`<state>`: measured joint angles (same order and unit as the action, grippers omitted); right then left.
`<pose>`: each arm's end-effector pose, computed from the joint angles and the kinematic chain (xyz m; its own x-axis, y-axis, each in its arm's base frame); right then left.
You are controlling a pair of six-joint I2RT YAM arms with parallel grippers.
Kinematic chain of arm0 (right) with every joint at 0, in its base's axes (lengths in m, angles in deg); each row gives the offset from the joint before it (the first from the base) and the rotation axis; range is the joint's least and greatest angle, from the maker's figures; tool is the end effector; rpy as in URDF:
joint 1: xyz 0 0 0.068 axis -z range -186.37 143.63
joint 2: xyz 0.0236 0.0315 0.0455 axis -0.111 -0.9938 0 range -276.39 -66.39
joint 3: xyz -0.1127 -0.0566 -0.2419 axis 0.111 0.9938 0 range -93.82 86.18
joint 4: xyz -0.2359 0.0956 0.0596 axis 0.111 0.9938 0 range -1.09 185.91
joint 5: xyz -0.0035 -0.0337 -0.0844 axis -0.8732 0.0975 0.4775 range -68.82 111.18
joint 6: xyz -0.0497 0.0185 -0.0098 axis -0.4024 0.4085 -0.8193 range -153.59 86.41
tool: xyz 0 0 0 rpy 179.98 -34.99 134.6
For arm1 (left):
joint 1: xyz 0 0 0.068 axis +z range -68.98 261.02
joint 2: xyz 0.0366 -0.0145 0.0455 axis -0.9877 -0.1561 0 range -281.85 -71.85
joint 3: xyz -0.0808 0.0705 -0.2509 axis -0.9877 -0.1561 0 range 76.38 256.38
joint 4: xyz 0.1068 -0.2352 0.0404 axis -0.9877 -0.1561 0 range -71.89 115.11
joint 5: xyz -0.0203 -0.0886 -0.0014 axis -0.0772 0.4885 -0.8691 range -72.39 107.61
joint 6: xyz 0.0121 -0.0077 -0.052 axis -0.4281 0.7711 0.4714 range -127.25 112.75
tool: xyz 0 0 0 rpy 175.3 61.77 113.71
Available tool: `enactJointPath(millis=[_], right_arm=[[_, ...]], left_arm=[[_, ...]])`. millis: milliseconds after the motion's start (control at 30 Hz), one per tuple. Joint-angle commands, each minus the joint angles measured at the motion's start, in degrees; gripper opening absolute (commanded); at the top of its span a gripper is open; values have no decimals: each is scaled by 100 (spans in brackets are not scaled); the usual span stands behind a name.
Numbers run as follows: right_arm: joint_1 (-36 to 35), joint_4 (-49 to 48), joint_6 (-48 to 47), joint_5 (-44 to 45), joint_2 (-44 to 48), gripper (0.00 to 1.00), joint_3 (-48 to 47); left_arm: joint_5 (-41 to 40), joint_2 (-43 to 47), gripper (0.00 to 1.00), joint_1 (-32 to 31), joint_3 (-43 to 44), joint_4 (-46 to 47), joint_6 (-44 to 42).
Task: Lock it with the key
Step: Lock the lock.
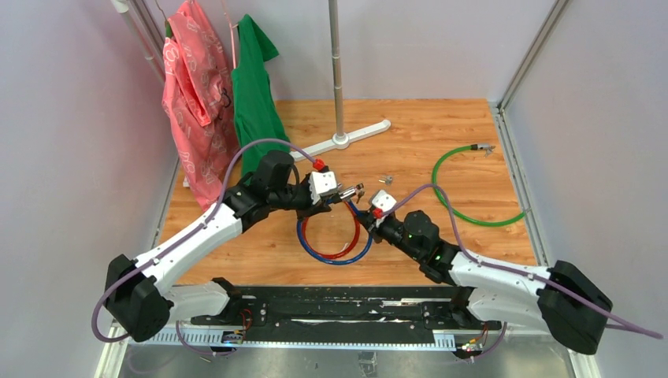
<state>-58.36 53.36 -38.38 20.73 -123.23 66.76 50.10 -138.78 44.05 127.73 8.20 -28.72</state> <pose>0.1328 0.1705 0.2297 0.0461 -0.0766 -0.9960 -0.7916 0.6053 -0.0832 0.1933 -0.1695 0.2925 -0.0812 0.4476 -0.8906 0.9660 0.2553 0.0402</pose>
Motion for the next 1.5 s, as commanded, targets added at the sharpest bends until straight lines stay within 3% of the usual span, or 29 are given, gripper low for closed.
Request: enactJointPath(millis=[0,200,400,567,733,867,1033,1100,1233,1467], right_arm=[[-268,-1897,-1086,-6,-623,0,-123],[-267,-2862,-1803,205,-1955,0,-752],[-264,-5090,-2191,355,-3432,0,-713],[-332,-5159,-2012,261,-3657,0,-612],[-379,-4518,-2035,137,-3376,0,-409],[-410,-5120,-2143,134,-3813,0,-242],[-590,-4863,-2227,-11,-3702,0,-276],[-634,-4601,-2125,-16,-3531,4,-242],[-637,-4223,-1956,-40,-3181,22,-158],[-637,-3961,-1875,26,-2941,30,-150]], left_arm=[[231,2,0,-126,611,-1455,-1838],[-209,-53,0,-126,1006,-1632,-2391],[-589,-236,0,-105,937,-1622,-2897],[-532,-322,0,45,537,-1443,-2639],[-505,-205,0,67,175,-1185,-2308],[-216,-139,0,52,-95,-1027,-2125],[-276,-150,0,8,-17,-1171,-2061],[-269,-153,0,-11,-64,-1243,-1981],[-329,-179,0,-22,-101,-1185,-1929],[-473,-231,0,-18,-10,-1253,-2260]])
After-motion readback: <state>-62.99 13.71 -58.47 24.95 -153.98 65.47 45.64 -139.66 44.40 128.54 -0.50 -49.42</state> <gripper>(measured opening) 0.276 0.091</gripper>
